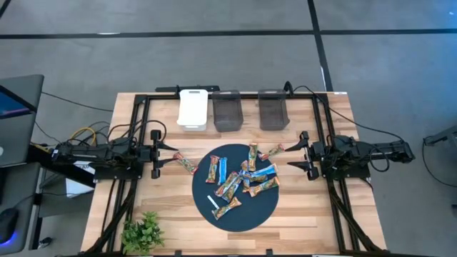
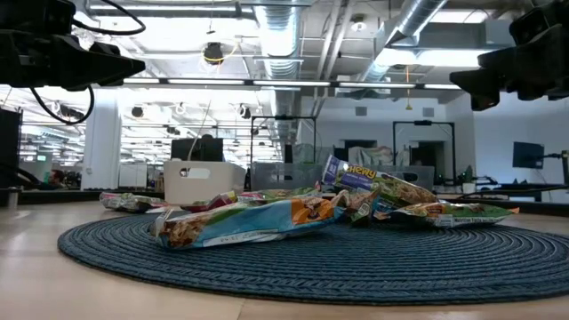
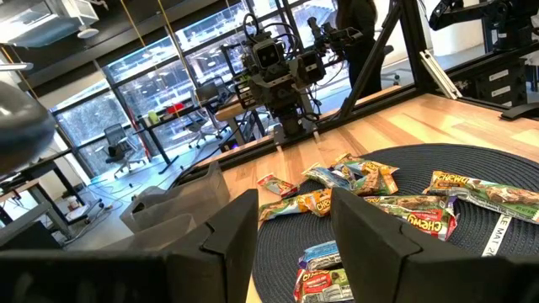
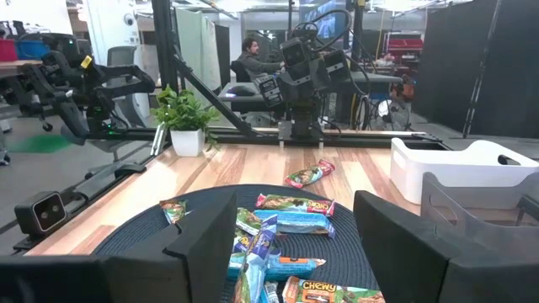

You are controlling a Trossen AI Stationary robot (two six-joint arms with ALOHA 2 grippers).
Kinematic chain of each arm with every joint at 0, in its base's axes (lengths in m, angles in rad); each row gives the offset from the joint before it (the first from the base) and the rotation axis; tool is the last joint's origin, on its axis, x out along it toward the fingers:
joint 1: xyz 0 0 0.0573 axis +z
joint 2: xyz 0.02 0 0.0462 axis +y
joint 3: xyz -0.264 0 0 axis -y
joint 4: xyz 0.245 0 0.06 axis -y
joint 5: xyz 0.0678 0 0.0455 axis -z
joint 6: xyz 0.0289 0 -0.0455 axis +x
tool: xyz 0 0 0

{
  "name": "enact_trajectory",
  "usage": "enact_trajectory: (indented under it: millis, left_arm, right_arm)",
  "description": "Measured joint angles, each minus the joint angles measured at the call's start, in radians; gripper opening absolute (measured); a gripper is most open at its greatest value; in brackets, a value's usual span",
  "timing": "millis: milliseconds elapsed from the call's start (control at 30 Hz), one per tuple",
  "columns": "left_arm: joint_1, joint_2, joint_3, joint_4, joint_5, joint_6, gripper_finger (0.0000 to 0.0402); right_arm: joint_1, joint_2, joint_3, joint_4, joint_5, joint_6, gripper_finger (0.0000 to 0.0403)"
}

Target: Pick and place Granola Bars by type

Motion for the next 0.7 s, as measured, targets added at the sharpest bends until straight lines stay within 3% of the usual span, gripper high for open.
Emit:
enact_trajectory:
  millis: [433, 633, 700]
  left_arm:
    - [0.0, 0.0, 0.0, 0.0, 0.0, 0.0, 0.0146]
    - [0.0, 0.0, 0.0, 0.0, -0.001, 0.0, 0.0146]
    - [0.002, 0.0, 0.0, 0.011, -0.054, 0.049, 0.0146]
  right_arm:
    - [0.0, 0.0, 0.0, 0.001, 0.0, -0.057, 0.0235]
    - [-0.001, 0.0, 0.0, 0.001, 0.0, 0.167, 0.0235]
    - [-0.001, 0.0, 0.0, 0.001, 0.0, 0.176, 0.0235]
